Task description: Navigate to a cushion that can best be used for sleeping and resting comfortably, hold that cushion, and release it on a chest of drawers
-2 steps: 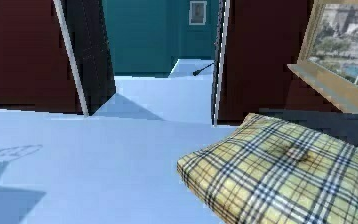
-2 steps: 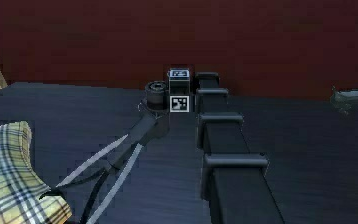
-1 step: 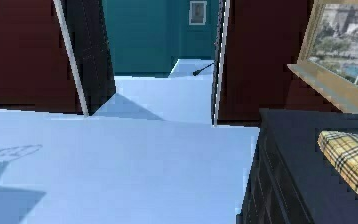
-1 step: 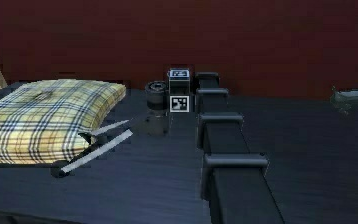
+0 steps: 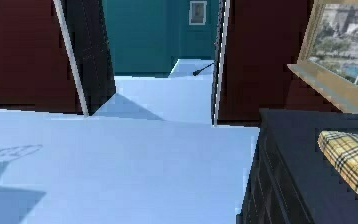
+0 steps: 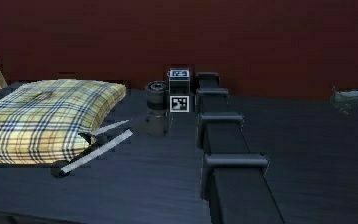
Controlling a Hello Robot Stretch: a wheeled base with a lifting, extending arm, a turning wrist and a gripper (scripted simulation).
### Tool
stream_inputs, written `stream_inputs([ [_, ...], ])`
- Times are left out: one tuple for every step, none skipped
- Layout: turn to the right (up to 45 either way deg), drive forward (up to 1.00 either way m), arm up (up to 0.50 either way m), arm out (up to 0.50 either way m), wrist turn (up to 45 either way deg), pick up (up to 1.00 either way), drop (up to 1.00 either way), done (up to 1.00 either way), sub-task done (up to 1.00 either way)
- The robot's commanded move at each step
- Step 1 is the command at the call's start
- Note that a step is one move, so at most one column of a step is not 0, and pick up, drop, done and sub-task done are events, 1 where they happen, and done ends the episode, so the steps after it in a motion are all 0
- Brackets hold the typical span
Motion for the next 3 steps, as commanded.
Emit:
stream_inputs([
  [0.0,0.00,0.00,0.00,45.0,0.00,0.00,0.00,0.00],
  [0.0,0.00,0.00,0.00,0.0,0.00,1.00,0.00,0.00],
  [0.0,0.00,0.00,-0.10,0.0,0.00,0.00,0.00,0.00],
])
